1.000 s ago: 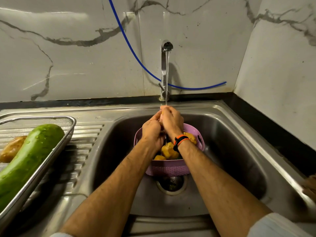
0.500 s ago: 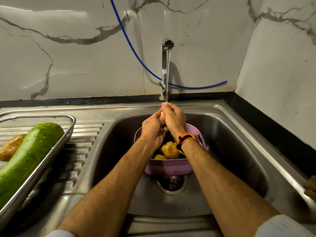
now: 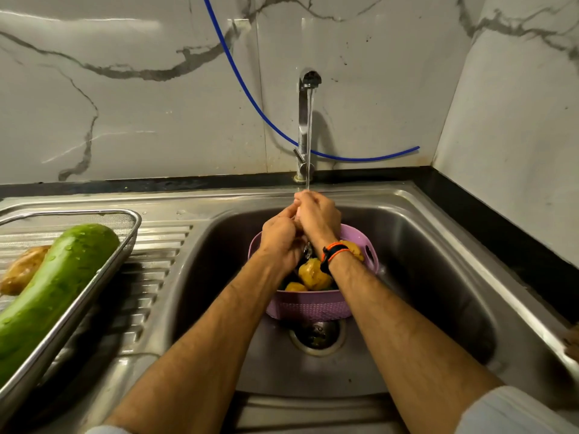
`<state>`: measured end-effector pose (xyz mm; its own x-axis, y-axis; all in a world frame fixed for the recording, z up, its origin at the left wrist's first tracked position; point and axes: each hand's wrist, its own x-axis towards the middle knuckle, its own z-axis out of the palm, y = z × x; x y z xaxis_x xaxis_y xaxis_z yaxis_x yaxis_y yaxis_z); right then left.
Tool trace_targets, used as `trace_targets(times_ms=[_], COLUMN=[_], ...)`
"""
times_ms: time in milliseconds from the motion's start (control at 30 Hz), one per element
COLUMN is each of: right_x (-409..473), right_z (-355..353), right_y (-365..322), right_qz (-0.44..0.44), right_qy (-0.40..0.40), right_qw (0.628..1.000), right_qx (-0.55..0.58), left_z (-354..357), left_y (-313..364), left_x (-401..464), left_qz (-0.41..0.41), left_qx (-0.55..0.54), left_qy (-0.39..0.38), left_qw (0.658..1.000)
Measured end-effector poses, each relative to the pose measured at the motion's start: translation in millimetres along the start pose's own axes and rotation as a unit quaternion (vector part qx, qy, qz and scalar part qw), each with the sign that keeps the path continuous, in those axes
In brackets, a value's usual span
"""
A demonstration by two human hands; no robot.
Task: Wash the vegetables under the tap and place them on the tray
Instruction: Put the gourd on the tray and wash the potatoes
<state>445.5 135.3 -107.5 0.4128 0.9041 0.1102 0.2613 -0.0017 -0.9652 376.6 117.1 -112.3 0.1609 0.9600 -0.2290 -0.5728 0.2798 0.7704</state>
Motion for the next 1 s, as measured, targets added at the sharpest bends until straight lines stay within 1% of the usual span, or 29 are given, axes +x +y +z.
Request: trace_targets(times_ms=[67,100,167,233,267,300,367,433,567,700,833,933,1000], right_x=[6.4,5.6,0.5,-4.9,-5.8,-4.5,0.9,4.6,5.1,3.0,2.5,3.2,4.9], right_z=[-7.1,-9.5,-8.7,-3.7,-1.9,-1.3,-5.3,-9.4,-12.6,-14.6,-19.8,-26.3,-29.4], right_y=[-0.1,0.6,3.0,5.5,4.8,2.8,-1.6,-3.5,0.4,4.5,9.5,13.0,15.3], right_qz=[0.007,0.0,-0.026,-0.041,-0.036,-0.024,0.005,0.019,0.008,0.014,0.031,0.041,0.048], right_qy=[-0.01,-0.018,-0.025,-0.024,-0.016,-0.003,0.007,-0.021,-0.058,-0.085,-0.058,-0.046,-0.031], right_qw=[1.0,0.999,0.997,0.998,0.998,0.999,0.999,0.998,0.995,0.995,0.997,0.997,0.995], right_qx=[0.028,0.051,0.067,0.052,0.039,0.031,0.031,0.056,0.078,0.051,0.036,0.054,0.08], left_z=[-3.9,-3.2,2.6,6.6,6.4,4.7,-0.2,-3.8,0.0,-1.1,-5.3,-8.1,-8.9], left_y=[4.9,6.5,4.7,-1.5,-3.2,-4.0,-0.7,4.7,4.2,-0.7,-2.6,-3.5,-3.9], left_x=[-3.3,-4.5,-1.5,2.0,3.2,3.6,-0.6,-4.1,-3.7,1.0,5.6,7.4,8.2], left_qz=[-0.023,-0.018,0.007,0.027,0.028,0.023,-0.001,-0.005,0.046,0.096,0.144,0.17,0.169], left_qx=[0.002,0.005,0.008,0.004,0.001,0.001,0.011,0.028,0.073,0.129,0.217,0.273,0.294], left_qy=[-0.06,-0.067,-0.03,0.032,0.044,0.032,-0.033,-0.07,-0.041,-0.003,0.035,0.037,0.037], left_qw=[0.998,0.998,0.999,0.999,0.999,0.999,0.999,0.997,0.995,0.987,0.965,0.946,0.94])
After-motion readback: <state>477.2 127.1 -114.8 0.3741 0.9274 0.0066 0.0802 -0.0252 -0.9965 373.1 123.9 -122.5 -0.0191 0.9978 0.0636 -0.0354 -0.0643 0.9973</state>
